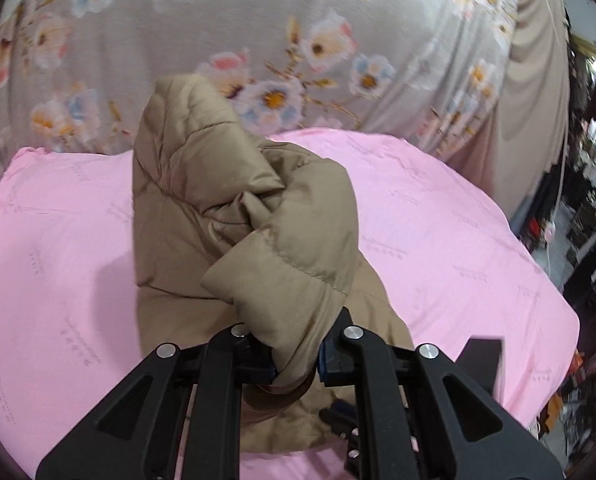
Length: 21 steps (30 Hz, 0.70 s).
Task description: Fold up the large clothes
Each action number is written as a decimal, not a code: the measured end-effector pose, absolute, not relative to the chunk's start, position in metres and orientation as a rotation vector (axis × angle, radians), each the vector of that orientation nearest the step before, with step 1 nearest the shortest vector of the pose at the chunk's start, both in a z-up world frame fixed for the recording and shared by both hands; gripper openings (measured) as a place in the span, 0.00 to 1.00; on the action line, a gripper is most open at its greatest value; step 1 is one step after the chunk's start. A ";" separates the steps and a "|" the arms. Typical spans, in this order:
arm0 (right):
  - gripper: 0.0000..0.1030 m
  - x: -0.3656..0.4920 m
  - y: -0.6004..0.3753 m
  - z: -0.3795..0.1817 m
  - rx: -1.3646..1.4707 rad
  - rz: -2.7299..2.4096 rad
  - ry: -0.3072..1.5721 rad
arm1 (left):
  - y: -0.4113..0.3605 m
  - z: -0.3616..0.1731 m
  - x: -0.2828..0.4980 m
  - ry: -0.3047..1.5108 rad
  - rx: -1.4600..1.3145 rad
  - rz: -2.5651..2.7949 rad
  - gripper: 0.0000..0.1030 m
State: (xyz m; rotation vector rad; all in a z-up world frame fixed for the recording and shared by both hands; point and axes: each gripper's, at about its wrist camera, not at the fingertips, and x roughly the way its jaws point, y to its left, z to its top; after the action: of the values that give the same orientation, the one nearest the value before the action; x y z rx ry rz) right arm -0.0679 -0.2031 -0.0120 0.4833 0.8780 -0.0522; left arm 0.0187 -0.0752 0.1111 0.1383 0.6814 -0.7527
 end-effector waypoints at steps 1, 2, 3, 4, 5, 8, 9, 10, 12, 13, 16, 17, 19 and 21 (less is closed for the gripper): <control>0.14 -0.076 -0.210 -0.010 0.479 -0.083 0.874 | -0.083 0.106 0.014 0.693 0.156 -0.766 0.12; 0.15 -0.086 -0.220 -0.006 0.469 -0.125 0.869 | -0.094 0.098 0.007 0.708 0.180 -0.780 0.12; 0.16 -0.095 -0.229 -0.004 0.459 -0.162 0.867 | -0.102 0.092 0.002 0.723 0.202 -0.791 0.12; 0.16 -0.103 -0.237 -0.002 0.455 -0.196 0.865 | -0.109 0.086 -0.002 0.732 0.221 -0.799 0.12; 0.16 -0.110 -0.245 -0.001 0.457 -0.220 0.861 | -0.116 0.079 -0.007 0.743 0.243 -0.807 0.11; 0.16 -0.128 -0.266 0.004 0.474 -0.284 0.846 | -0.139 0.053 -0.021 0.785 0.316 -0.829 0.11; 0.16 -0.134 -0.272 0.006 0.478 -0.300 0.839 | -0.147 0.043 -0.026 0.798 0.341 -0.832 0.11; 0.16 -0.137 -0.274 0.007 0.479 -0.312 0.833 | -0.153 0.034 -0.029 0.809 0.363 -0.832 0.11; 0.16 -0.145 -0.283 0.010 0.481 -0.336 0.816 | -0.162 0.021 -0.036 0.811 0.402 -0.831 0.11; 0.17 -0.143 -0.285 0.013 0.482 -0.339 0.808 | -0.166 0.017 -0.039 0.810 0.415 -0.827 0.11; 0.17 -0.129 -0.296 0.024 0.490 -0.344 0.771 | -0.169 0.012 -0.045 0.806 0.443 -0.815 0.12; 0.17 -0.127 -0.298 0.029 0.495 -0.339 0.756 | -0.167 0.014 -0.045 0.804 0.437 -0.814 0.13; 0.25 -0.118 -0.306 0.046 0.514 -0.314 0.709 | -0.164 0.023 -0.045 0.808 0.413 -0.817 0.15; 0.35 -0.112 -0.315 0.063 0.544 -0.282 0.658 | -0.159 0.036 -0.048 0.807 0.384 -0.831 0.24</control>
State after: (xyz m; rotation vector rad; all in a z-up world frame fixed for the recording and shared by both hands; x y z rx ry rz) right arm -0.1121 -0.3154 0.0634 0.5439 0.6585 -0.2818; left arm -0.0475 -0.1586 0.0362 0.3840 0.8074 -0.8315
